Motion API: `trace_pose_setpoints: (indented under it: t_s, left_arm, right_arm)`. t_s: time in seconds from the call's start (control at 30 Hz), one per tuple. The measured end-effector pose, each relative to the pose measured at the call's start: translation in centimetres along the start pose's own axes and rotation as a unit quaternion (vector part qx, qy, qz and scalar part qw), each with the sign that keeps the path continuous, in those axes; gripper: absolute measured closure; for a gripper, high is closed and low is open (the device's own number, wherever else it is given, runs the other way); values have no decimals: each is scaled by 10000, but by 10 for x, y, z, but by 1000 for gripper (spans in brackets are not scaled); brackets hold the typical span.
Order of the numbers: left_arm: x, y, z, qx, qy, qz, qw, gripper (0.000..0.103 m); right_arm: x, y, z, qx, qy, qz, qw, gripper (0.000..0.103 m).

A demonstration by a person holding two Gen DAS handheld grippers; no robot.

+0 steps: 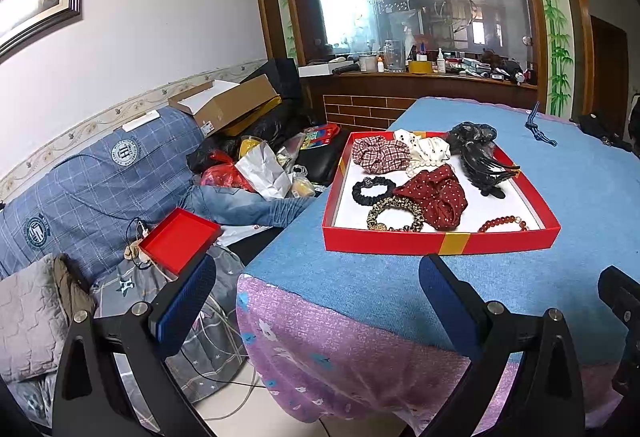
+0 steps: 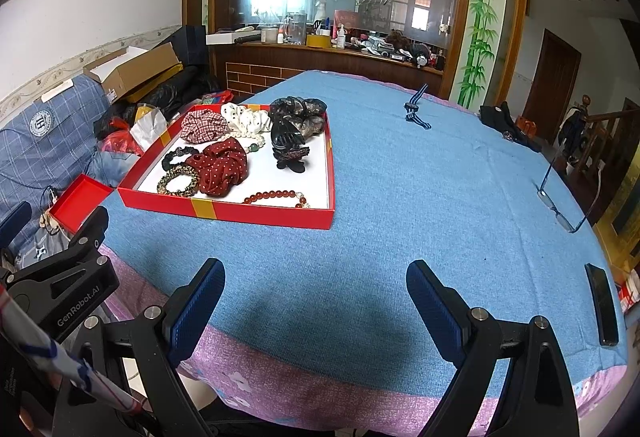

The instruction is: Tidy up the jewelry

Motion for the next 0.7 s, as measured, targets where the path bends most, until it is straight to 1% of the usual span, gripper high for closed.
trace_pose_setpoints:
  t_s: [0.7]
  left_arm:
    - [-2, -2, -1, 15, -9, 18, 10000, 2]
  right_arm:
    - [4, 7, 2, -49, -19, 60, 10000, 8]
Point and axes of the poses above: each gripper's, at about its wrist camera, not at the fingertips, and z roughly the way its jaws point, x to its right, y to its underside, the point moved 1 cm from there along z, roughly the way its jaws point, and after that the axes turned 12 degrees about -z, right-handed, at the moved point
